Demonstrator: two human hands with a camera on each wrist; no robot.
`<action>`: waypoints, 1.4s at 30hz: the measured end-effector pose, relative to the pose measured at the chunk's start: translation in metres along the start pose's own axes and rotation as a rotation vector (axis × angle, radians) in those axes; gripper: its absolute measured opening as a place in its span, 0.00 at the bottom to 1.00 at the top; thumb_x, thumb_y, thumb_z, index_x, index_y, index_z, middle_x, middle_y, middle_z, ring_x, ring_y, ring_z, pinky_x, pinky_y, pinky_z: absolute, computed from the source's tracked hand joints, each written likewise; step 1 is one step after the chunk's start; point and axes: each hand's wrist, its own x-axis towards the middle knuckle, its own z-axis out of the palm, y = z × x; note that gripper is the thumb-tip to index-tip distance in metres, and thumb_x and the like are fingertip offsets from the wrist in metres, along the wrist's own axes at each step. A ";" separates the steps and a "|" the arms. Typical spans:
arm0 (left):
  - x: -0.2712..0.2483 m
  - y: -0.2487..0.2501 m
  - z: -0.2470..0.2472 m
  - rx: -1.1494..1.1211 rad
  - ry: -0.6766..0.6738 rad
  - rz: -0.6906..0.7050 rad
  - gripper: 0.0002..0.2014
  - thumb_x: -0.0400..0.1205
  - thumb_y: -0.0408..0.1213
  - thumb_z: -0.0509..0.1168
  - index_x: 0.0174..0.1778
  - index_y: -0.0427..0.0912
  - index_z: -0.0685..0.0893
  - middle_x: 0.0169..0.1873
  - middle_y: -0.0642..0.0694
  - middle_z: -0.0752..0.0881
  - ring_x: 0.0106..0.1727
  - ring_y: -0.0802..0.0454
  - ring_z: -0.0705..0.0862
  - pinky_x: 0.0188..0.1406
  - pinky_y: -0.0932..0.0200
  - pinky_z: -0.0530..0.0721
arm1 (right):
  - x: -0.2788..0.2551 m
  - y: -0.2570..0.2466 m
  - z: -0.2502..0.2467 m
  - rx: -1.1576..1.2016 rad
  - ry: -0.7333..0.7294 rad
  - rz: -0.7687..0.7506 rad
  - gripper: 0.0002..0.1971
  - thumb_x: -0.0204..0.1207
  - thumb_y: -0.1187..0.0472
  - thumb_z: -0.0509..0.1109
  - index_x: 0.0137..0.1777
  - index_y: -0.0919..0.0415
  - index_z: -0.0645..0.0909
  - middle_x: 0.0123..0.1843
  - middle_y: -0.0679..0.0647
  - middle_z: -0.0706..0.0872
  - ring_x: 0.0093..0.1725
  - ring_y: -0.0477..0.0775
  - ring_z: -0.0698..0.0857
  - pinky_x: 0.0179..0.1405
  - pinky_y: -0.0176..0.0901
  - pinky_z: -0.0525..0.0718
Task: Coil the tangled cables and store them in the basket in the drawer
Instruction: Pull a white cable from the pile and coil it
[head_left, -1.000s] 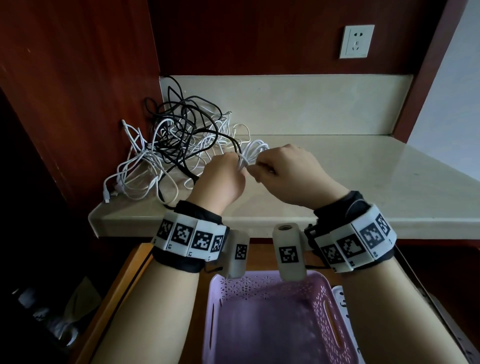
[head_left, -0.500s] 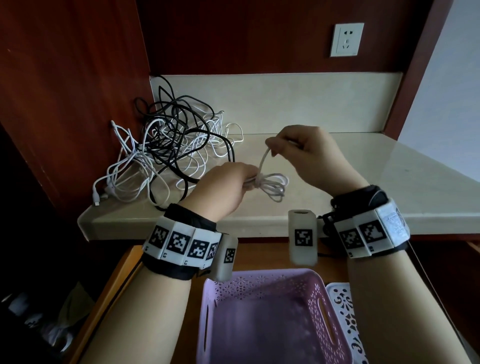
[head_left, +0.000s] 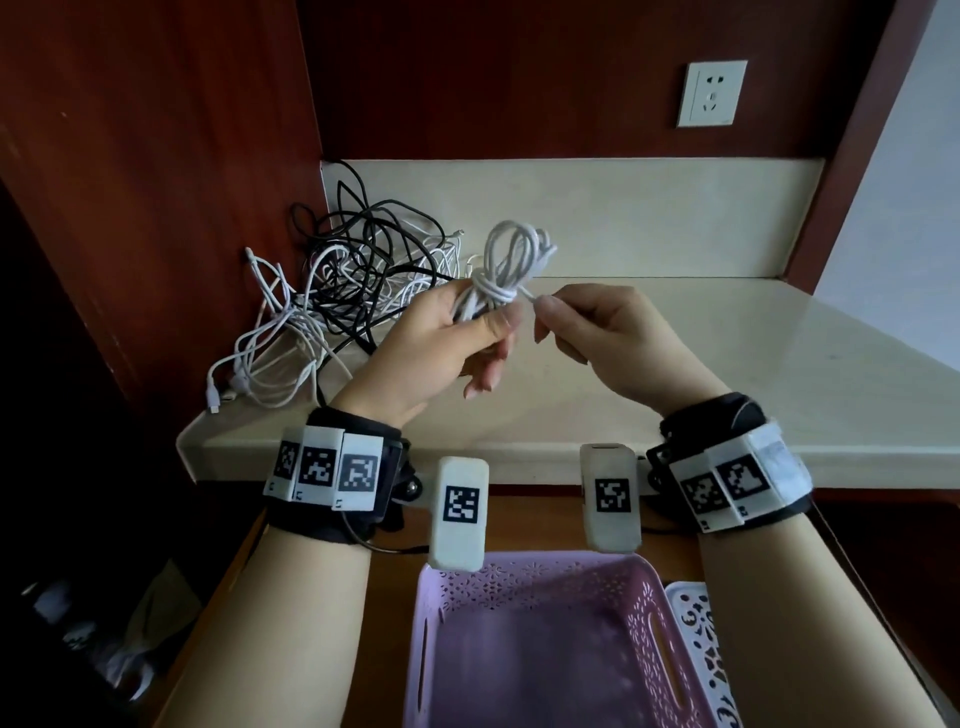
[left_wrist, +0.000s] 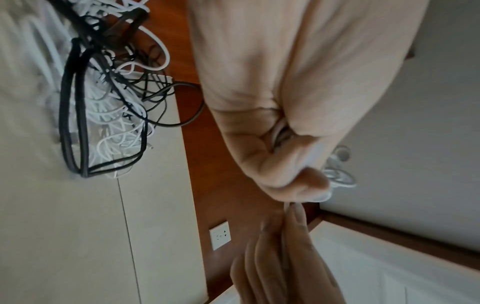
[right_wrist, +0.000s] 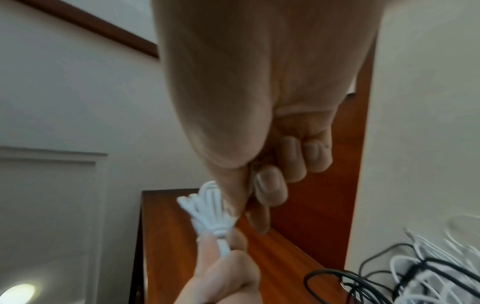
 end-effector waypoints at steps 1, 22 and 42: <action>0.001 0.000 -0.001 -0.038 0.047 -0.022 0.04 0.81 0.34 0.65 0.45 0.38 0.76 0.26 0.46 0.80 0.18 0.54 0.75 0.13 0.66 0.68 | 0.000 -0.004 0.000 -0.076 -0.001 -0.020 0.17 0.83 0.56 0.63 0.35 0.62 0.81 0.23 0.52 0.69 0.23 0.44 0.65 0.25 0.35 0.65; 0.003 -0.003 0.010 0.669 -0.069 0.079 0.21 0.81 0.31 0.61 0.71 0.39 0.68 0.55 0.31 0.80 0.53 0.48 0.79 0.55 0.55 0.75 | 0.004 -0.020 0.014 -0.456 0.094 -0.086 0.23 0.73 0.69 0.62 0.21 0.55 0.56 0.20 0.52 0.59 0.26 0.54 0.60 0.27 0.47 0.59; 0.010 -0.007 0.000 -0.295 0.205 -0.081 0.08 0.83 0.33 0.60 0.47 0.36 0.84 0.33 0.44 0.89 0.34 0.49 0.86 0.39 0.55 0.80 | 0.006 -0.010 0.017 -0.064 0.282 -0.205 0.04 0.73 0.69 0.73 0.46 0.62 0.83 0.35 0.51 0.86 0.34 0.48 0.87 0.37 0.39 0.85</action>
